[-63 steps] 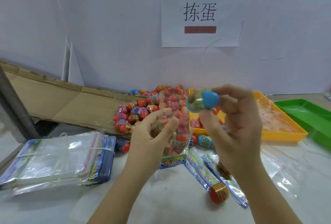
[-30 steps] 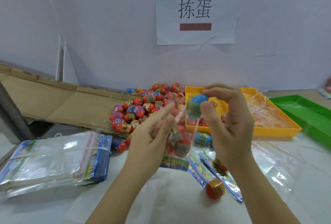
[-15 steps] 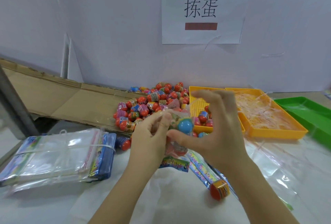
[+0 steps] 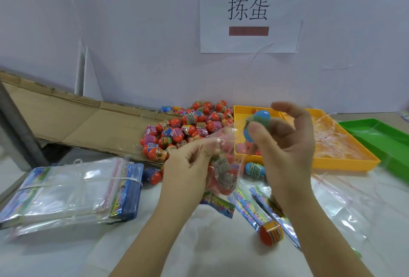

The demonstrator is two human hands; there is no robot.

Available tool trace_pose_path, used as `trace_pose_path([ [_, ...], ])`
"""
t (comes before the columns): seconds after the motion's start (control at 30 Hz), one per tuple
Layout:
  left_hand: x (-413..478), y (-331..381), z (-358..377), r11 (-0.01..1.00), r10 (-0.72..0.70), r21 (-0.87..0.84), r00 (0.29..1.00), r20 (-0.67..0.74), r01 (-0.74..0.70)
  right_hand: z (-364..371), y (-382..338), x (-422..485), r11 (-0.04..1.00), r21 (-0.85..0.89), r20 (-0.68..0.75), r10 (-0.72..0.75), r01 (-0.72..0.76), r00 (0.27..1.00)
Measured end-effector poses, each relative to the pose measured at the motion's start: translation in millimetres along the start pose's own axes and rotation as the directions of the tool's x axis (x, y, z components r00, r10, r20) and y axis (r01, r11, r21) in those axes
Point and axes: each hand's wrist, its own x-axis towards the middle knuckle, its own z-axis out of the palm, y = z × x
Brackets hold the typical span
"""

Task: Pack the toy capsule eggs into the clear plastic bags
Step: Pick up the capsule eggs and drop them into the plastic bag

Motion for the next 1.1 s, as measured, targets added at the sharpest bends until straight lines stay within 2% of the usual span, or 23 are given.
trace_pose_path([
  [0.07, 3, -1, -1, 0.999, -0.047, -0.025, 0.999, -0.021, 0.047, -8, -4, 10, 0.960, 0.254, -0.062, 0.140, -0.120, 0.988],
  [0.13, 6, -3, -5, 0.989, -0.119, -0.100, 0.991, -0.068, 0.112, -24, -10, 23, 0.888, 0.429, -0.072, 0.217, -0.166, 0.974],
  [0.23, 9, -2, -9, 0.951, -0.245, -0.214, 0.967, -0.074, 0.225, -35, -13, 30, 0.867, 0.446, 0.032, 0.232, -0.222, 0.972],
  [0.33, 8, 2, -9, 0.943, -0.273, -0.198, 0.962, 0.009, 0.269, -26, -8, 20, 0.926, 0.288, 0.235, 0.180, -0.245, 0.955],
  [0.43, 5, 4, -6, 0.965, -0.182, -0.169, 0.976, 0.119, 0.200, -12, -5, 8, 0.998, -0.046, 0.327, 0.063, -0.050, 0.943],
  [0.53, 2, 10, -4, 0.978, -0.062, -0.188, 0.986, 0.153, 0.091, -7, -1, 1, 0.946, -0.296, 0.352, -0.019, 0.131, 0.936],
  [0.6, 0, 13, -3, 0.974, -0.022, -0.217, 0.986, 0.162, 0.058, -9, 1, 1, 0.882, -0.427, 0.333, -0.052, 0.200, 0.941],
  [0.7, -2, 11, -2, 0.968, 0.010, -0.248, 0.989, 0.150, 0.028, -11, 2, 2, 0.850, -0.487, 0.315, -0.047, 0.204, 0.948],
  [0.83, -4, 12, 0, 0.958, -0.004, -0.284, 0.988, 0.156, 0.049, -13, 3, 1, 0.778, -0.564, 0.344, -0.085, 0.278, 0.935],
  [0.97, -4, 12, 0, 0.966, 0.049, -0.258, 0.987, 0.156, -0.007, -13, 6, 0, 0.647, -0.672, 0.348, -0.153, 0.360, 0.925],
  [1.03, -4, 12, 2, 0.964, 0.051, -0.265, 0.986, 0.157, -0.008, -11, 6, -2, 0.653, -0.671, 0.336, -0.156, 0.352, 0.929],
  [1.1, -5, 13, 2, 0.964, 0.051, -0.267, 0.988, 0.144, -0.011, -9, 4, -2, 0.717, -0.621, 0.297, -0.158, 0.316, 0.942],
])
